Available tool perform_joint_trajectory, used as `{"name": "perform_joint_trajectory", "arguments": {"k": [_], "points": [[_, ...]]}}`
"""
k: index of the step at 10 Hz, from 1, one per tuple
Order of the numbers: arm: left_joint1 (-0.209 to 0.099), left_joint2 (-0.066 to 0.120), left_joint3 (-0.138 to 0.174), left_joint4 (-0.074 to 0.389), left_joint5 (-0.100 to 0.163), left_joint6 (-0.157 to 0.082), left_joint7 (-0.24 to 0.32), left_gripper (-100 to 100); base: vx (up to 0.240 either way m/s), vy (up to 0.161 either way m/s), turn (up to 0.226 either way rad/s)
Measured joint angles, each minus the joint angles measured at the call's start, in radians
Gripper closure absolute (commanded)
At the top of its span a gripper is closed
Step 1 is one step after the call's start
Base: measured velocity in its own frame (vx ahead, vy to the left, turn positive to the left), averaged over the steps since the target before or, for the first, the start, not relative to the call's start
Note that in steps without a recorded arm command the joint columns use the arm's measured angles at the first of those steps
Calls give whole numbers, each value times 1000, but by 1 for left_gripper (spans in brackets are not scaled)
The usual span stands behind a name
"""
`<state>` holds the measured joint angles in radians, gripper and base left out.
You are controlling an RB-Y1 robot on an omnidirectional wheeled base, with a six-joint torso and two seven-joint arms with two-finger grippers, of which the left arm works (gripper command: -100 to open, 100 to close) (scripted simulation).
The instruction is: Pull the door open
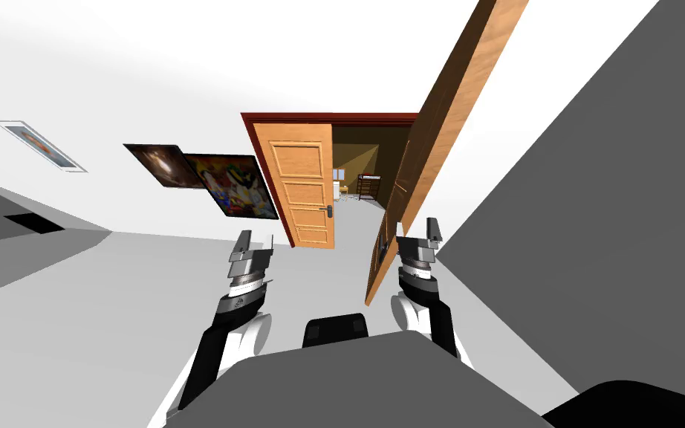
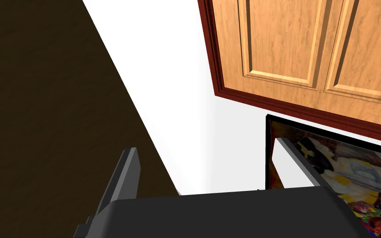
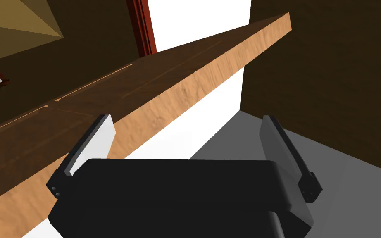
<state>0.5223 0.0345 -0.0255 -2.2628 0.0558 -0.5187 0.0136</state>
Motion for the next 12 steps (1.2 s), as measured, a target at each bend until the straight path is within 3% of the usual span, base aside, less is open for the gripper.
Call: {"name": "perform_joint_trajectory", "arguments": {"k": [7, 12], "points": [[-77, 30, 14, 138, 6, 30, -15, -100, 146, 58, -65], [-138, 38, 18, 245, 7, 58, -34, -100, 116, 56, -61]]}}
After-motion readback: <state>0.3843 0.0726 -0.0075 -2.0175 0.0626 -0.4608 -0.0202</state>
